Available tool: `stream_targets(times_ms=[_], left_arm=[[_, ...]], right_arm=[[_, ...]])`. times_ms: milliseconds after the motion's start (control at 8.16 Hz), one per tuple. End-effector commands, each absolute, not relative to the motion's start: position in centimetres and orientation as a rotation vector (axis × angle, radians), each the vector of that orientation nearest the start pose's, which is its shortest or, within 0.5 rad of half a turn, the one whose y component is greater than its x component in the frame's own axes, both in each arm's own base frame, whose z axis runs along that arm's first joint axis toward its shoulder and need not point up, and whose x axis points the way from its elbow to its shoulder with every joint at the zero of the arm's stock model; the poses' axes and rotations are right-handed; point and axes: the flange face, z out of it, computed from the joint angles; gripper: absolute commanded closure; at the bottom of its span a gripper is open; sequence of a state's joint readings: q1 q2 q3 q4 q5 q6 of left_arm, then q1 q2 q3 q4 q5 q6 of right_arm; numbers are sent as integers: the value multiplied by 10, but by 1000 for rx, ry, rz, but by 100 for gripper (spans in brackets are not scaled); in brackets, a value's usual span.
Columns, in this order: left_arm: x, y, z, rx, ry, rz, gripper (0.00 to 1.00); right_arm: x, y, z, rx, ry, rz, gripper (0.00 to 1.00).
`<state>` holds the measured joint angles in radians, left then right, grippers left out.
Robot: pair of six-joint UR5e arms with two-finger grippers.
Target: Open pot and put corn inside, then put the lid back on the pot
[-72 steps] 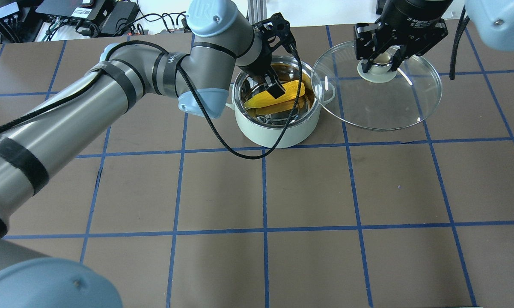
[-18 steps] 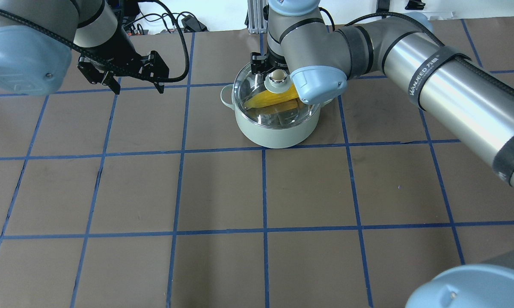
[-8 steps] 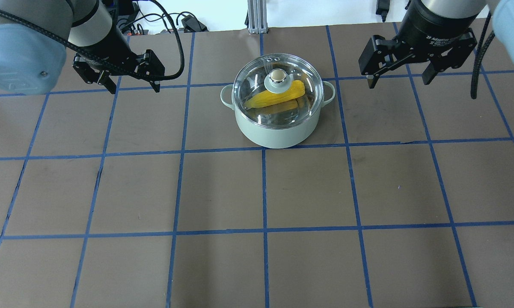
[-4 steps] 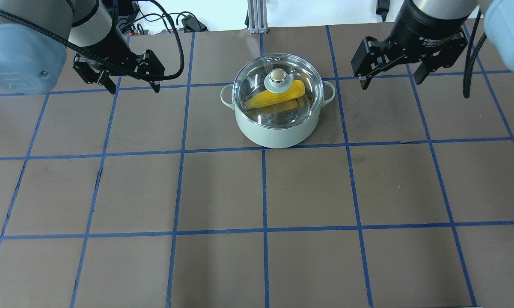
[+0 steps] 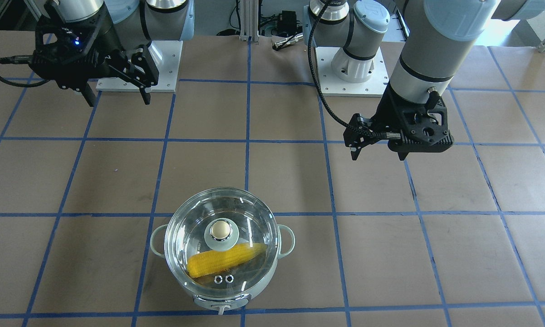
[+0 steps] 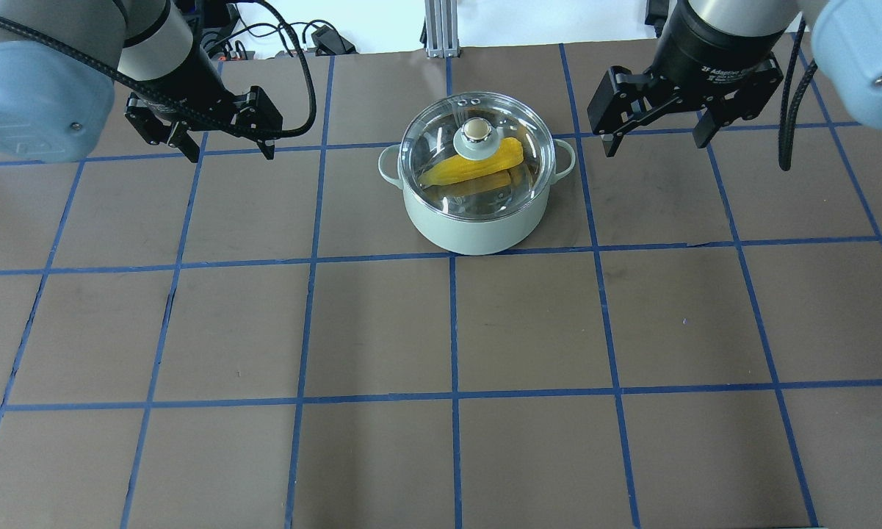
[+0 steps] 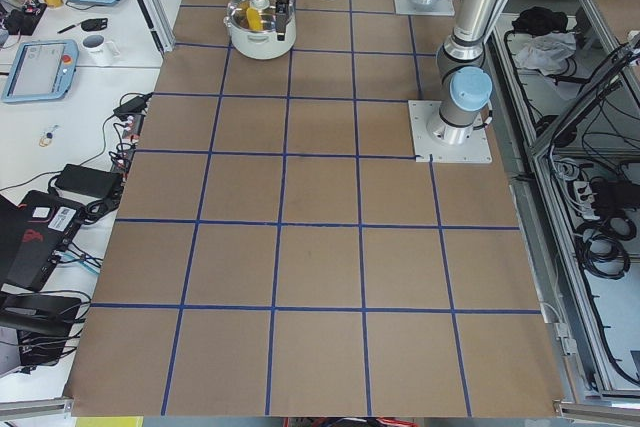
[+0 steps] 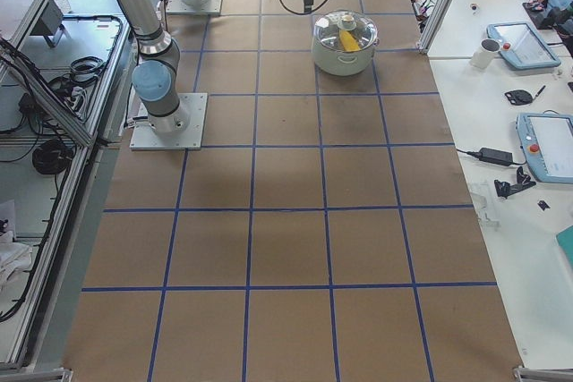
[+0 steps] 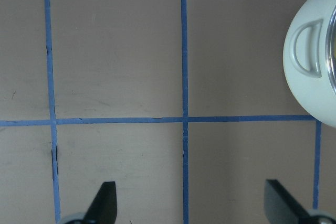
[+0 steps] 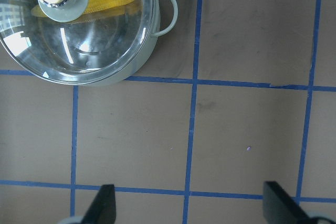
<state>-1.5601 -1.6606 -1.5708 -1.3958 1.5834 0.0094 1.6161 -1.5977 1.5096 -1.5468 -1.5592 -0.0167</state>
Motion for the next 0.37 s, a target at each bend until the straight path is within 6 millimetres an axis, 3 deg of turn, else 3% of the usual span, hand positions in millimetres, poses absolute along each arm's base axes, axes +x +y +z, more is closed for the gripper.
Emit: stream_targets(times_ms=[0, 245], left_arm=[[-126, -538, 459, -3, 3126, -132, 0], [-126, -538, 459, -3, 3126, -132, 0]], right_arm=[[156, -478, 529, -104, 3124, -100, 0], [156, -479, 529, -111, 3124, -103, 0]])
